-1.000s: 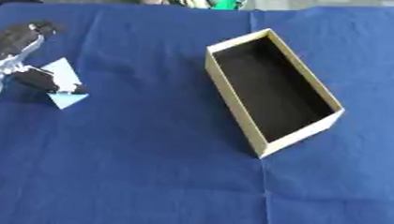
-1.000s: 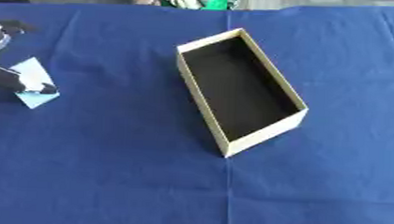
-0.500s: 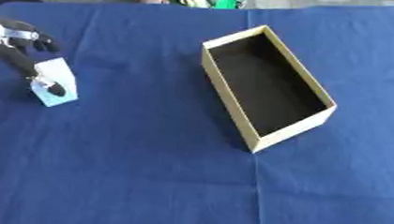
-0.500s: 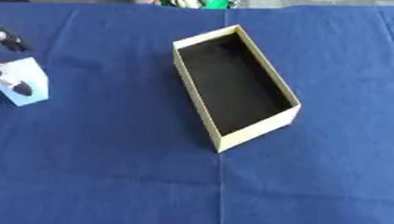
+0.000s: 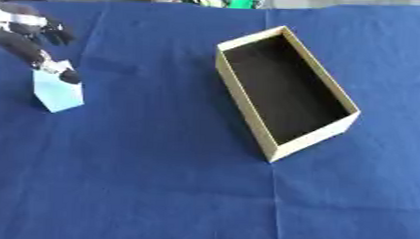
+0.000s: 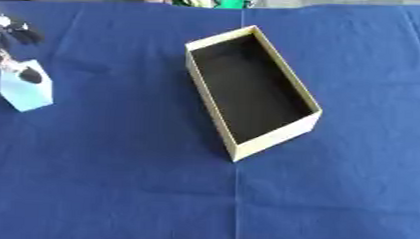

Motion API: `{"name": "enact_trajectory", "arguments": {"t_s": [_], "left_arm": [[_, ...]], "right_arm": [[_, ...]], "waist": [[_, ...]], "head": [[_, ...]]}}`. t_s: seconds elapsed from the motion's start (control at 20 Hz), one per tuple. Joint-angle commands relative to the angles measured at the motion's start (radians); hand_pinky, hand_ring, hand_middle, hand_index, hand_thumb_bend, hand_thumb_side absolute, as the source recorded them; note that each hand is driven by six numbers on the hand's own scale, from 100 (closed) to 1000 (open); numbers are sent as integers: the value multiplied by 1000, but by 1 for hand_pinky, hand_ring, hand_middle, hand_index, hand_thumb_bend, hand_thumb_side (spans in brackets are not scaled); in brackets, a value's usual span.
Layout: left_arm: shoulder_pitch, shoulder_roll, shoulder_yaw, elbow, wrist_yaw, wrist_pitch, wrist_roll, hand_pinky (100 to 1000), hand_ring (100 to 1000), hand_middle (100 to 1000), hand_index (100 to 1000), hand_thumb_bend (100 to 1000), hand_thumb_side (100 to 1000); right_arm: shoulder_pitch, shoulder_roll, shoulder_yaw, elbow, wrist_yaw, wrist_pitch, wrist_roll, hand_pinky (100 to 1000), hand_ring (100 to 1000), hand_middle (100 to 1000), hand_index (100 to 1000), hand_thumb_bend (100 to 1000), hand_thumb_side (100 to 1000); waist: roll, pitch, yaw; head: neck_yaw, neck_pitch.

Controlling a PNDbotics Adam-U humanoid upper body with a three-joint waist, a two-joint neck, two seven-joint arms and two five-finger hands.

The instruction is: Pick up objects on the table and place them in the box.

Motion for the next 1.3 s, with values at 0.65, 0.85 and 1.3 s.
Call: {"name": "enact_trajectory", "arguments": {"t_s": [0.65, 0.85, 1.3], "left_arm": [[0, 56, -35, 50, -53, -81, 1, 873, 951, 879, 951, 653, 402], [5, 57, -35, 57, -81, -87, 1, 866, 943, 857, 927, 627, 432], [8, 42, -29, 45, -94, -63, 1, 779, 807, 661, 718, 484, 417]], "right_arm": [[-6, -17, -10, -11, 0, 1, -1, 691, 834, 643, 825, 100, 985], [-6, -16, -9, -11, 0, 1, 1, 692, 835, 643, 825, 100, 985], [-5, -9, -9, -11, 1, 4, 1, 693, 837, 641, 826, 100, 985]], "waist": [[13, -29, 2], [11, -28, 2], [8, -24, -1]], "head": [[0, -3], [-3, -5], [-2, -3]]}}
